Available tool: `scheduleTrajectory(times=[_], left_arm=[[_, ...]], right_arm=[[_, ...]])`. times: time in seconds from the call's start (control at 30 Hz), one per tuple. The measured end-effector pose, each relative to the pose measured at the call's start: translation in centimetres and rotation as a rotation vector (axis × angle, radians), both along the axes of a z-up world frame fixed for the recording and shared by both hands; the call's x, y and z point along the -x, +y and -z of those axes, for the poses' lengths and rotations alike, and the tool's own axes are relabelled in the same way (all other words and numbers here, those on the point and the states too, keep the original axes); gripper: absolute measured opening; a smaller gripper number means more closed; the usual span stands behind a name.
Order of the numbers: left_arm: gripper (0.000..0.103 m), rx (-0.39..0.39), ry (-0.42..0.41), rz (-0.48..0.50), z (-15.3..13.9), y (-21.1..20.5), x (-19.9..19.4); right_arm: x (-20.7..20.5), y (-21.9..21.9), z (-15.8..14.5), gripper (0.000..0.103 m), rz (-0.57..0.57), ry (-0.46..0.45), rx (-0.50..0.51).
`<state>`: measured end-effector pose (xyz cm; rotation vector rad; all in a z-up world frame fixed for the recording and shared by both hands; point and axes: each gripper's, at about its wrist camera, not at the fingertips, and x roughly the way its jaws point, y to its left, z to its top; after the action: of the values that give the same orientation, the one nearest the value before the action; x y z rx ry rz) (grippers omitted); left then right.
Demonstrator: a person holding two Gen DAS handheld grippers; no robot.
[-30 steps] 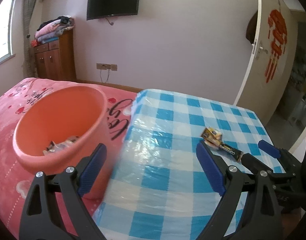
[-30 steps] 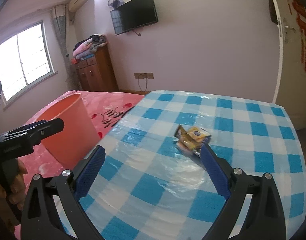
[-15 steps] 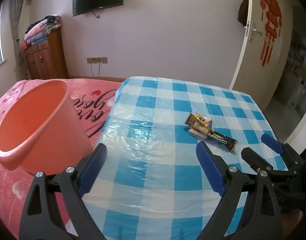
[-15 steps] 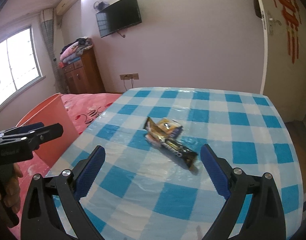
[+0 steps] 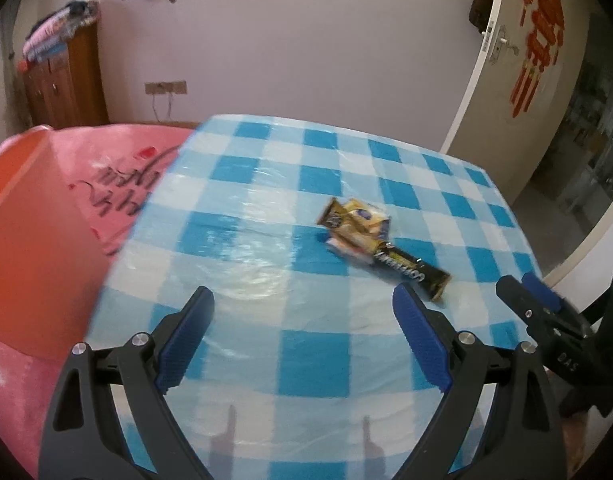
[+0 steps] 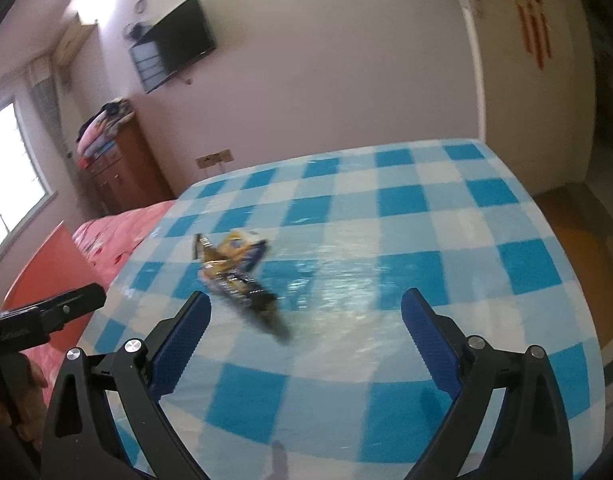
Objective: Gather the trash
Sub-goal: 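Move both tools back toward the coffee stick and small bag, then grasp the small yellow bread bag with the left tool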
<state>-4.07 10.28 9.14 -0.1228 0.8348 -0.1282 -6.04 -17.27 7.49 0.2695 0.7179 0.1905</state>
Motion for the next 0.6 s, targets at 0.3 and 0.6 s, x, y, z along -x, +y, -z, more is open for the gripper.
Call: scheduleTrajectory(times=[0.3,0.6], left_arm=[[0.091,0.168,0.099,0.024,3.1,-4.0,-4.7],[0.074,0.218,0.161,-0.01,5.2,-7.3,-8.2]], right_arm=[[-1.0,-4.6,1.5,0.095,0.082,0.037,-0.075],[-1.2,-6.5,1.7,0.095,0.092,0.048,-0.138]])
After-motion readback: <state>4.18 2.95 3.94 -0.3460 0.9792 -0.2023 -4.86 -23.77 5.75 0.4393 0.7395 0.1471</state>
